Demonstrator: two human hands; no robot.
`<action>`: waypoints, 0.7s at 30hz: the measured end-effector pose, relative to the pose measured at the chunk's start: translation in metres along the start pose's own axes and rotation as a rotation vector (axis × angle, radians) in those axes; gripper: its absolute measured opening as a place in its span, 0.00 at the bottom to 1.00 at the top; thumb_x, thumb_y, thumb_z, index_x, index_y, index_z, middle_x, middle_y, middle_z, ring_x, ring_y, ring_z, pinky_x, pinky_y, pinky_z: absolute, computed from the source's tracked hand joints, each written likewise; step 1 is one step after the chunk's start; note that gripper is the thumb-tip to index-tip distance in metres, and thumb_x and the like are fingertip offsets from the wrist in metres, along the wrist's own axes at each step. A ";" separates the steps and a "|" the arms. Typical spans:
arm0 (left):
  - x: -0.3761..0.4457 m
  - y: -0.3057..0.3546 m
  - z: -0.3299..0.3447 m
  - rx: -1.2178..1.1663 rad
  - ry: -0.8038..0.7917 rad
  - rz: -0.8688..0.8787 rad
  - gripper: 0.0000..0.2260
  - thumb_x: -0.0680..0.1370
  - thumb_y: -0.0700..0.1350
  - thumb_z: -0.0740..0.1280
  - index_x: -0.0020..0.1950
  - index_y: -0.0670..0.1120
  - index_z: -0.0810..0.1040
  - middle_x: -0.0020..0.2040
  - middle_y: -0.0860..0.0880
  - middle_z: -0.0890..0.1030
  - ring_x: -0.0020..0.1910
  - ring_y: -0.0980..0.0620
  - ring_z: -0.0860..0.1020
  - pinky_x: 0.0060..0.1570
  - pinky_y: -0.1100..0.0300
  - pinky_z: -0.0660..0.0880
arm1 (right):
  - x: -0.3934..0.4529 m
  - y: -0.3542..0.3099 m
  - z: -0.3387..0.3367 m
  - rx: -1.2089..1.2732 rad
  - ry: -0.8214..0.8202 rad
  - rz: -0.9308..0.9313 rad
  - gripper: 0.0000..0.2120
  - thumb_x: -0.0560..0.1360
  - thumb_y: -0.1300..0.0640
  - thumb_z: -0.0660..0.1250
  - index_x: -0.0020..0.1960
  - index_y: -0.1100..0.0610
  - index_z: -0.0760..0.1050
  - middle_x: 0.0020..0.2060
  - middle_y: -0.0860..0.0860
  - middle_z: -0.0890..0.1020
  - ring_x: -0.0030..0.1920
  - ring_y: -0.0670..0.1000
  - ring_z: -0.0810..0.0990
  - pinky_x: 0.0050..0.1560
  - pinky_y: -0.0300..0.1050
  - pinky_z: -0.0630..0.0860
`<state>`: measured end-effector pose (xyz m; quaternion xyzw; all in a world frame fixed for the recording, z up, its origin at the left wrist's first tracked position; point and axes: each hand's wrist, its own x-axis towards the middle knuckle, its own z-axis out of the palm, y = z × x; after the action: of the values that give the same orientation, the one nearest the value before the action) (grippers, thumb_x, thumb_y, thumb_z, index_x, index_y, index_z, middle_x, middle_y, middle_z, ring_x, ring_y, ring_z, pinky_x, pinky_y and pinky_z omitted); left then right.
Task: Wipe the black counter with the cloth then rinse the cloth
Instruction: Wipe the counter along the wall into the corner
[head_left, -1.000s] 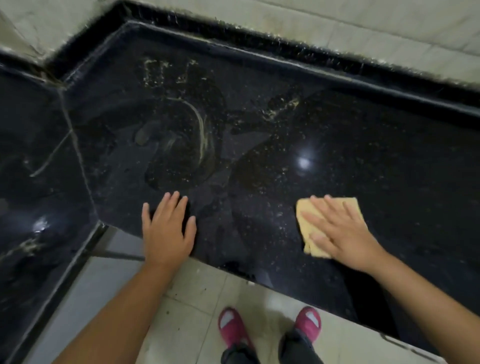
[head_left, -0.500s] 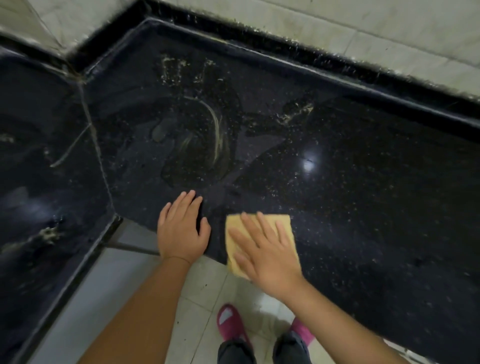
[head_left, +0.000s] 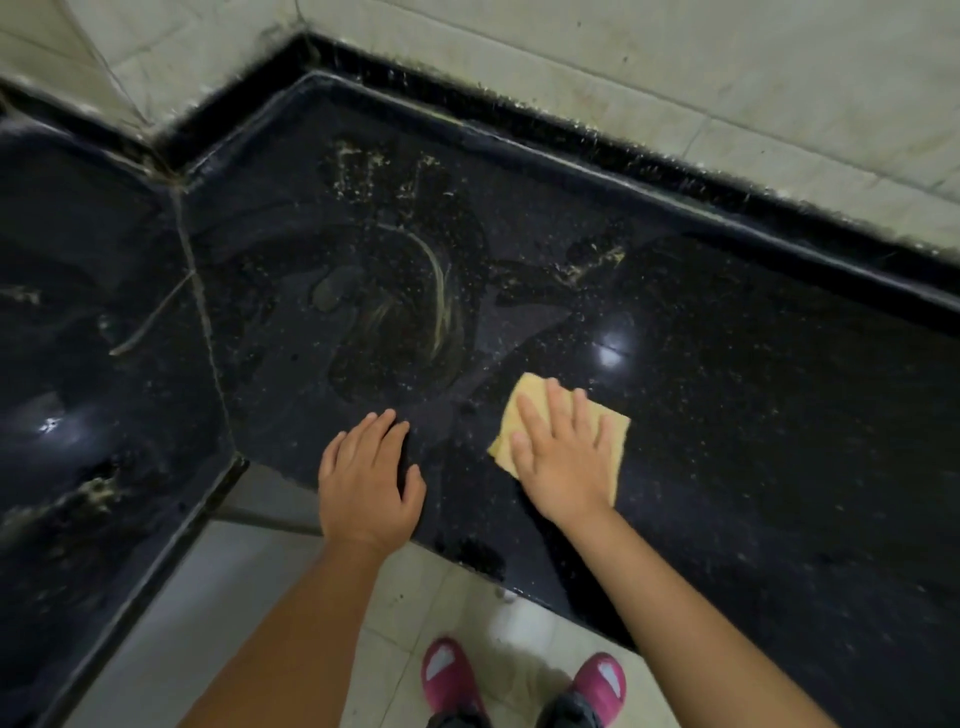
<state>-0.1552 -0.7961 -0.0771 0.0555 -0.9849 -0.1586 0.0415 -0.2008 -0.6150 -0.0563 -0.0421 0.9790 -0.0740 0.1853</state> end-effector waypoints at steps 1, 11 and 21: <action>0.000 -0.001 0.000 -0.007 0.002 0.004 0.22 0.71 0.50 0.55 0.54 0.39 0.80 0.56 0.41 0.80 0.56 0.41 0.78 0.60 0.52 0.61 | 0.002 -0.010 0.005 -0.013 0.010 -0.060 0.38 0.66 0.39 0.26 0.75 0.44 0.45 0.76 0.48 0.42 0.75 0.55 0.39 0.72 0.56 0.39; -0.001 0.000 -0.009 0.012 -0.056 0.063 0.22 0.70 0.49 0.55 0.52 0.39 0.81 0.54 0.41 0.81 0.53 0.42 0.80 0.53 0.42 0.73 | -0.081 0.073 0.020 -0.239 0.015 -0.344 0.22 0.80 0.41 0.36 0.72 0.40 0.52 0.76 0.44 0.47 0.76 0.50 0.49 0.68 0.47 0.47; -0.020 -0.036 -0.024 -0.082 0.061 0.116 0.20 0.73 0.46 0.55 0.62 0.40 0.71 0.56 0.33 0.78 0.54 0.32 0.77 0.48 0.37 0.73 | 0.016 -0.037 -0.007 0.121 0.044 0.161 0.24 0.81 0.46 0.43 0.75 0.46 0.45 0.76 0.49 0.41 0.75 0.56 0.38 0.72 0.58 0.38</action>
<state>-0.1296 -0.8351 -0.0675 0.0014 -0.9774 -0.1944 0.0828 -0.2166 -0.6519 -0.0497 0.0495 0.9768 -0.1190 0.1712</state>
